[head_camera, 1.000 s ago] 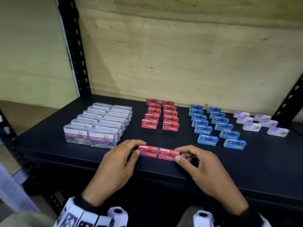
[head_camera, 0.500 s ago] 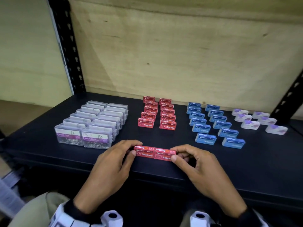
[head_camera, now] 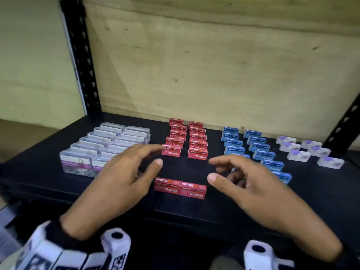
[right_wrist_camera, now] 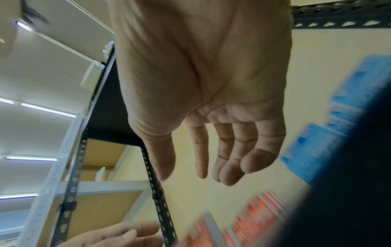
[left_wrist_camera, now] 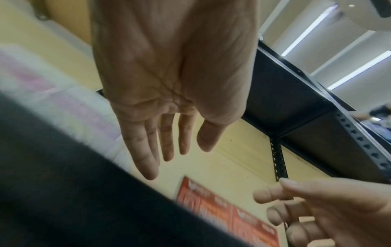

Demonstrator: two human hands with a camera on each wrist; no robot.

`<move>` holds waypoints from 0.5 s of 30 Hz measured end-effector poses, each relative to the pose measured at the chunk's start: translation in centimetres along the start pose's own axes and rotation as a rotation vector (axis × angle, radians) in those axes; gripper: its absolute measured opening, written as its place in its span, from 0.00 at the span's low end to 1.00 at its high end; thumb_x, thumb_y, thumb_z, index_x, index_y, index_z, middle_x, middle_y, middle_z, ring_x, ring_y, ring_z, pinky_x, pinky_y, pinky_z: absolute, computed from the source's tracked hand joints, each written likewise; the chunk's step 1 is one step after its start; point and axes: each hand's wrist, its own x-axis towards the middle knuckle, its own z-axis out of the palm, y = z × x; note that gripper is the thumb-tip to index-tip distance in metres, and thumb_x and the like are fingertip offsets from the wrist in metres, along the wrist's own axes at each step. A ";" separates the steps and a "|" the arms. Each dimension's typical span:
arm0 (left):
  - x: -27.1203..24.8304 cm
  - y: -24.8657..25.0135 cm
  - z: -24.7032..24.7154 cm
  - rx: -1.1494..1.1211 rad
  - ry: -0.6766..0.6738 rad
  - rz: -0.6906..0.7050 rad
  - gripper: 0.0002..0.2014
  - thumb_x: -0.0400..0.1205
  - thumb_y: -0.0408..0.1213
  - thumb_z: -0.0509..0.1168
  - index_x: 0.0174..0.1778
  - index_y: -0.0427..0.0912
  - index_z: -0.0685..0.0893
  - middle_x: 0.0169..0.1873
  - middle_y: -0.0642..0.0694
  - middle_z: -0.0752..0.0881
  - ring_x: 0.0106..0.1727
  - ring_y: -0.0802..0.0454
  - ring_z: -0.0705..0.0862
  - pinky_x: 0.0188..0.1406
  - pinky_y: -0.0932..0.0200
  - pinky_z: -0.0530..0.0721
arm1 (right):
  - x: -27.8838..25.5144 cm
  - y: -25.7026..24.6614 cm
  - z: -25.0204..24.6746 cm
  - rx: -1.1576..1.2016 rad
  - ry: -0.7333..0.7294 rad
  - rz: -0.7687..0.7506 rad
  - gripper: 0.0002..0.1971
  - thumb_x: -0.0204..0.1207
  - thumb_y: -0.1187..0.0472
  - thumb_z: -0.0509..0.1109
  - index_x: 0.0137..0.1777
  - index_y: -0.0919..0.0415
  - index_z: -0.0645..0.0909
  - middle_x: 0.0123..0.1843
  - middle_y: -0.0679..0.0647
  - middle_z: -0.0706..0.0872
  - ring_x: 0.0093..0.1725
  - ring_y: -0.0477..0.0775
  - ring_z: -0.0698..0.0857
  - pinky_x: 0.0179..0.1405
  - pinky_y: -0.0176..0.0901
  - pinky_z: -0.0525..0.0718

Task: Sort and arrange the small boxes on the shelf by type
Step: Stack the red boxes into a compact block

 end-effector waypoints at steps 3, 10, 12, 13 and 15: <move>3.1 2.6 -1.9 0.217 -0.103 0.052 0.13 0.84 0.49 0.62 0.63 0.62 0.84 0.53 0.66 0.85 0.47 0.67 0.81 0.50 0.64 0.75 | 2.2 -3.0 -2.4 -0.133 -0.084 -0.006 0.16 0.72 0.35 0.67 0.56 0.36 0.83 0.47 0.33 0.86 0.44 0.34 0.84 0.45 0.30 0.82; 11.6 3.7 -1.9 0.511 -0.413 0.021 0.11 0.81 0.40 0.70 0.57 0.59 0.87 0.50 0.58 0.87 0.53 0.55 0.85 0.55 0.60 0.81 | 10.1 -4.1 -3.3 -0.487 -0.191 0.038 0.08 0.77 0.44 0.74 0.52 0.44 0.86 0.50 0.41 0.87 0.50 0.46 0.85 0.54 0.45 0.83; 13.4 3.2 -1.5 0.573 -0.478 -0.006 0.13 0.78 0.37 0.72 0.56 0.57 0.88 0.51 0.58 0.88 0.54 0.55 0.85 0.58 0.54 0.84 | 11.8 -3.6 -2.9 -0.568 -0.229 0.069 0.08 0.77 0.46 0.74 0.53 0.45 0.86 0.51 0.43 0.86 0.50 0.48 0.84 0.51 0.44 0.81; 14.2 3.1 -1.3 0.600 -0.506 -0.019 0.14 0.77 0.36 0.73 0.57 0.55 0.88 0.52 0.58 0.88 0.55 0.54 0.85 0.59 0.52 0.84 | 12.4 -3.4 -2.6 -0.592 -0.252 0.084 0.09 0.77 0.47 0.75 0.54 0.46 0.86 0.51 0.43 0.87 0.50 0.48 0.84 0.50 0.44 0.81; 15.1 2.9 -0.9 0.643 -0.560 -0.048 0.15 0.77 0.34 0.74 0.59 0.52 0.89 0.54 0.56 0.89 0.55 0.54 0.85 0.57 0.56 0.83 | 13.3 -3.1 -2.1 -0.639 -0.298 0.107 0.11 0.77 0.48 0.75 0.56 0.48 0.86 0.52 0.46 0.88 0.50 0.50 0.85 0.51 0.45 0.82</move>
